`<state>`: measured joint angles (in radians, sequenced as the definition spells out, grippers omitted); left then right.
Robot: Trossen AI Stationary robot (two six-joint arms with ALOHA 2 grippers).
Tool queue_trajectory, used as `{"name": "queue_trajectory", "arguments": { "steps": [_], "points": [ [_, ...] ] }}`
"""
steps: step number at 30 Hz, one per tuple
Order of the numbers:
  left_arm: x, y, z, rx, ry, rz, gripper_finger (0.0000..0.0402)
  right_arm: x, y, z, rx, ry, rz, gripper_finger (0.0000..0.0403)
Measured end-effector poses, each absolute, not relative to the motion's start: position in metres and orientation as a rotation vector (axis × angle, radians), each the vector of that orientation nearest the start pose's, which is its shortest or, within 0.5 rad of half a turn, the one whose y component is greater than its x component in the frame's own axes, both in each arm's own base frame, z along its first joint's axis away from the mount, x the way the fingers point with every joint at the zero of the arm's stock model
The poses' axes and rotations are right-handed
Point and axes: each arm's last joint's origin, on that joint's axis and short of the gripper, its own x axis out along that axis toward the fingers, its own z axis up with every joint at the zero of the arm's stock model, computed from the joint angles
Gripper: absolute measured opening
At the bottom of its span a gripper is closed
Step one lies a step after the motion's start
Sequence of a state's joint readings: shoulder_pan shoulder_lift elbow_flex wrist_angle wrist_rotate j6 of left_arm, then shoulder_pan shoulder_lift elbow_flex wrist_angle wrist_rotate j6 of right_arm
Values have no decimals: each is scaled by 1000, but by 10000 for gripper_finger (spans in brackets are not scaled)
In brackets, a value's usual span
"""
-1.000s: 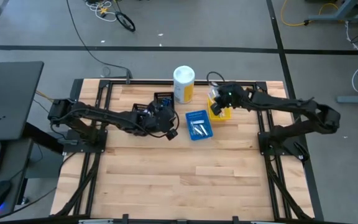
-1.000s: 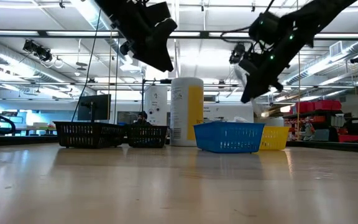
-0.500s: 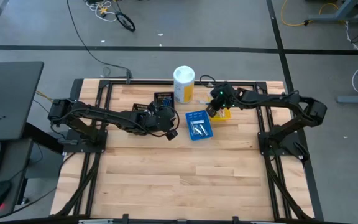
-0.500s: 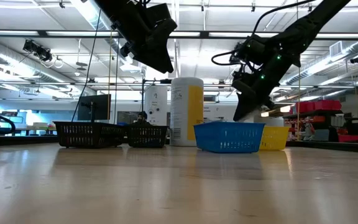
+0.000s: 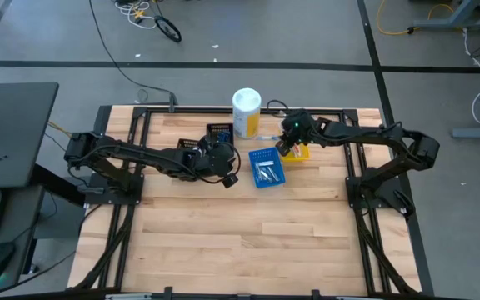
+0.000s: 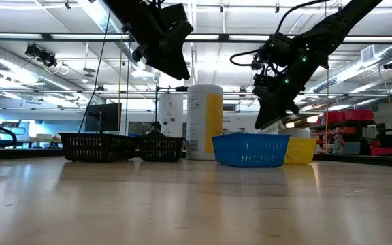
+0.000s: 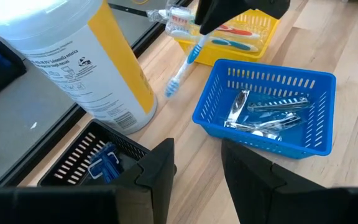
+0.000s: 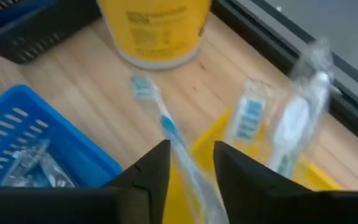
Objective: Pick & Place Travel size toiletries
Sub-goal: Put the blue toothbrush into the yellow bin
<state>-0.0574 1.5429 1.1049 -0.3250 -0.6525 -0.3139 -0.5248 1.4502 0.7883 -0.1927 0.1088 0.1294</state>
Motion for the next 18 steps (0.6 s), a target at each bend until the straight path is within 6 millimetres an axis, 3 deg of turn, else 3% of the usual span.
{"name": "queue_trajectory", "arguments": {
  "steps": [12,18],
  "points": [
    [326,-1,255,-29,627,663,141,240,-137,183,310,865,-661,12],
    [326,-1,255,-32,629,658,141,246,-125,191,282,805,-699,3]
  ]
}}
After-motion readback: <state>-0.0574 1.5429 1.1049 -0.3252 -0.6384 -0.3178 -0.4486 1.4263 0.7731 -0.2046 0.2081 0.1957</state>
